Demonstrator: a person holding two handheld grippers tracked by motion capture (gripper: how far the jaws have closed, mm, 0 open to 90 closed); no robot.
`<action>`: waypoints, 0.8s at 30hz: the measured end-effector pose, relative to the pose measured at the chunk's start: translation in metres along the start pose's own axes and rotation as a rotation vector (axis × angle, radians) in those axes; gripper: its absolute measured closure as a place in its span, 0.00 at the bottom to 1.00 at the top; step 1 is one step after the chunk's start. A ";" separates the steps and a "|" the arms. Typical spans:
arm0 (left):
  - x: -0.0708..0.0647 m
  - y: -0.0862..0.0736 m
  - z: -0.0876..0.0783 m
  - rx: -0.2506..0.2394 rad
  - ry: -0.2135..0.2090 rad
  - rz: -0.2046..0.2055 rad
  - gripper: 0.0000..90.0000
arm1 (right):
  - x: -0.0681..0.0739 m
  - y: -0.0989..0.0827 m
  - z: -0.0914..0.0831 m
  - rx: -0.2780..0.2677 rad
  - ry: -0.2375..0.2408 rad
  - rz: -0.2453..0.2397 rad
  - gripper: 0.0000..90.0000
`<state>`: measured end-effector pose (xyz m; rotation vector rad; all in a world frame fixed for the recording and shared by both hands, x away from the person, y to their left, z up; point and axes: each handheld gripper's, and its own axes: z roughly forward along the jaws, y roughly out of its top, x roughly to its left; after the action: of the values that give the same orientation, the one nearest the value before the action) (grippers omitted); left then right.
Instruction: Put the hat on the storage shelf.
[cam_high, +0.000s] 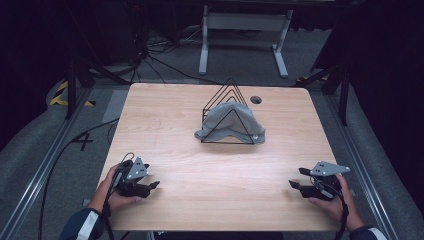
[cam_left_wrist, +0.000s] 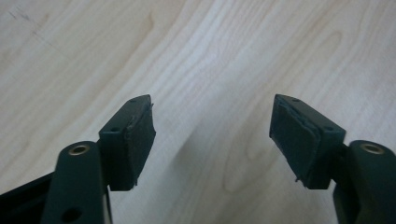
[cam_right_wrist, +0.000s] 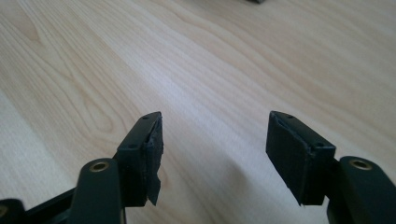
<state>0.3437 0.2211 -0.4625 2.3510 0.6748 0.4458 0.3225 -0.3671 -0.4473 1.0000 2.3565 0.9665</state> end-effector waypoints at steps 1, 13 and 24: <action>-0.001 -0.004 0.000 -0.003 -0.008 -0.018 0.30 | 0.000 -0.009 0.000 -0.003 0.003 0.023 0.39; -0.003 -0.028 0.001 -0.063 -0.070 -0.136 0.20 | 0.000 -0.025 0.004 -0.021 0.009 0.083 0.29; -0.004 -0.027 0.002 -0.063 -0.064 -0.158 0.17 | -0.002 -0.024 0.005 -0.019 -0.020 0.107 0.29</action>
<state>0.3322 0.2359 -0.4829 2.2232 0.7974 0.3156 0.3157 -0.3785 -0.4676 1.1331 2.2928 1.0118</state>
